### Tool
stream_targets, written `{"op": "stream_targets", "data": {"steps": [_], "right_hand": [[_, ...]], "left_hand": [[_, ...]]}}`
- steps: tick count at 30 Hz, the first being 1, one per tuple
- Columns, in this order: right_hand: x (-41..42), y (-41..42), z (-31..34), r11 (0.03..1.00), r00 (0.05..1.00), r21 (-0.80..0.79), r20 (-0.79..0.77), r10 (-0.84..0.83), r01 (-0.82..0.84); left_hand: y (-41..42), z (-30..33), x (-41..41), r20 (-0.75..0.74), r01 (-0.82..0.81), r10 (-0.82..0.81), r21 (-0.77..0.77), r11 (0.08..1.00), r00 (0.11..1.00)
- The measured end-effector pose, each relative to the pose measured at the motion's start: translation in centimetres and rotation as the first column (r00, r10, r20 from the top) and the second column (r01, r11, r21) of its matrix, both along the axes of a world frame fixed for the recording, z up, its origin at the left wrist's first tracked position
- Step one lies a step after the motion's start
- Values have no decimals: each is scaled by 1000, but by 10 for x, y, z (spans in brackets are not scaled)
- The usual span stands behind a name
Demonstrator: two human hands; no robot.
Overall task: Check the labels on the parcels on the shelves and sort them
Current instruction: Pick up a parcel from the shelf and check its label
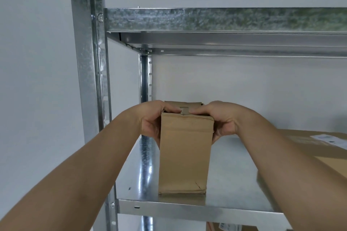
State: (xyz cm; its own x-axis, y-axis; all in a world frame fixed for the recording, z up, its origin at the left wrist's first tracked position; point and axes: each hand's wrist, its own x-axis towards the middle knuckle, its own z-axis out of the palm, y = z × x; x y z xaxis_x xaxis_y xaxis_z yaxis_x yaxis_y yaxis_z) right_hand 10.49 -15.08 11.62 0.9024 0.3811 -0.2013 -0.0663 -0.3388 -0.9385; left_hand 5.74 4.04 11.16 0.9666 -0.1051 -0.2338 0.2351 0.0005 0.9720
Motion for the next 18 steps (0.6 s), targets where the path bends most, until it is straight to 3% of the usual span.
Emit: {"op": "stream_targets", "data": {"steps": [9,12,15,18], "right_hand": [[-5,-4,-10,995,1000,95,-6,4,-4],[-10,-4,-20,975,999,219,-34,-21,28],[-11,-9,-47,927,993,360,-87,-79,106],[-14,-15,-88,918,985,372,-152,-86,137]], "left_hand": [[1,-10,-3,81,2,-2,0,1000,997],[6,-25,-5,152,-22,35,-86,996,988],[9,-52,-9,156,-6,32,-166,986,987],[19,-91,0,126,-74,95,-162,984,987]]}}
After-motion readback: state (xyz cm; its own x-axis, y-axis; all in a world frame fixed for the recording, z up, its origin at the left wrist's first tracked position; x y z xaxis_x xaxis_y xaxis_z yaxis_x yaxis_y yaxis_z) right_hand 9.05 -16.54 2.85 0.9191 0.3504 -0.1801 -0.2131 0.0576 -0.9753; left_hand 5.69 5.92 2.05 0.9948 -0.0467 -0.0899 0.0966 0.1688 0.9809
